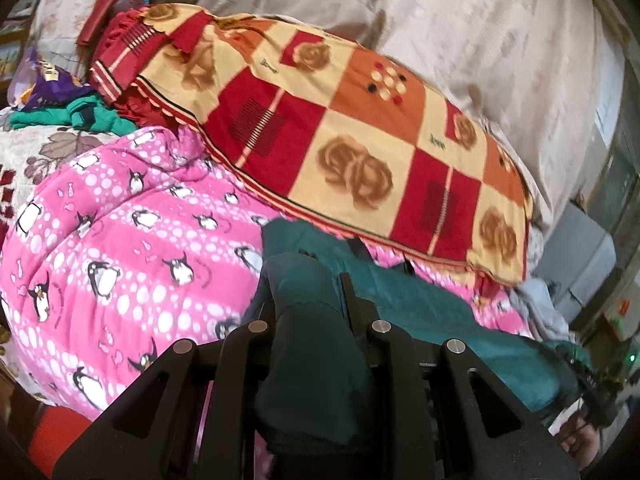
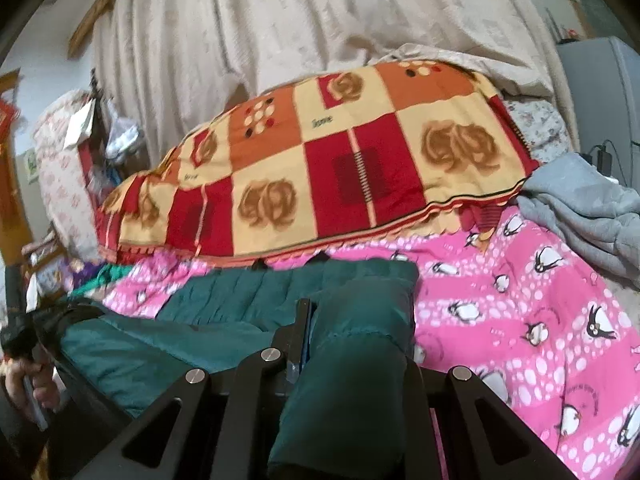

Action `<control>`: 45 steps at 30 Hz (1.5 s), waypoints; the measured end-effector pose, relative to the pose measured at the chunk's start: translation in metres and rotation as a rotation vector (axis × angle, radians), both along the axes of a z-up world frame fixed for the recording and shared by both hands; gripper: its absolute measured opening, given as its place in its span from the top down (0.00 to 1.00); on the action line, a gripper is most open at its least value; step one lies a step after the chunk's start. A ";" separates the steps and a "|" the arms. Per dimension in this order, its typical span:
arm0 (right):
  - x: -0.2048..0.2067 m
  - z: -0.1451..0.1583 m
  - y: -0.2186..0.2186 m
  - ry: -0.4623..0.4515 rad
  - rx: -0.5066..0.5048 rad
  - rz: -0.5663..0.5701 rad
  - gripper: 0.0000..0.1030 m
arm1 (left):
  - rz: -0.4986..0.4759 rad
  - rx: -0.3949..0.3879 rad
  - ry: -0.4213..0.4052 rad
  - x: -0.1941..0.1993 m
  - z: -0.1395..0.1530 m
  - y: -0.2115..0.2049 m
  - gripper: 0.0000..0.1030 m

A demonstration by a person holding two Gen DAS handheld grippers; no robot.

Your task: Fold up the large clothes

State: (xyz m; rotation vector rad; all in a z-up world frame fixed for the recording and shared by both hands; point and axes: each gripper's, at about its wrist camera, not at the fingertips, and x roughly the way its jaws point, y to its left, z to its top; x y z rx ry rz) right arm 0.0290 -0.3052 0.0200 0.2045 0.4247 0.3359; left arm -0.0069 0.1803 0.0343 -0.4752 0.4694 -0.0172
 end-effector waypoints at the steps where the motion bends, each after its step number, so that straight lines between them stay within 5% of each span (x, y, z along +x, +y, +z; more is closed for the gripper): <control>1: 0.004 0.000 -0.002 0.002 0.013 -0.003 0.87 | 0.007 0.005 -0.006 0.004 0.000 0.000 0.84; 17: 0.043 0.004 0.001 0.005 0.050 0.021 0.87 | 0.013 0.115 0.030 0.061 -0.010 -0.005 0.84; 26: 0.057 0.029 0.003 -0.044 0.038 -0.002 0.87 | -0.005 0.118 -0.043 0.073 0.032 -0.003 0.84; 32: 0.083 0.045 0.011 -0.054 0.020 -0.051 0.87 | 0.022 0.088 -0.052 0.115 0.047 -0.001 0.84; 45: 0.204 0.023 0.050 -0.026 -0.072 -0.151 0.87 | 0.077 0.131 0.106 0.241 -0.008 0.001 0.84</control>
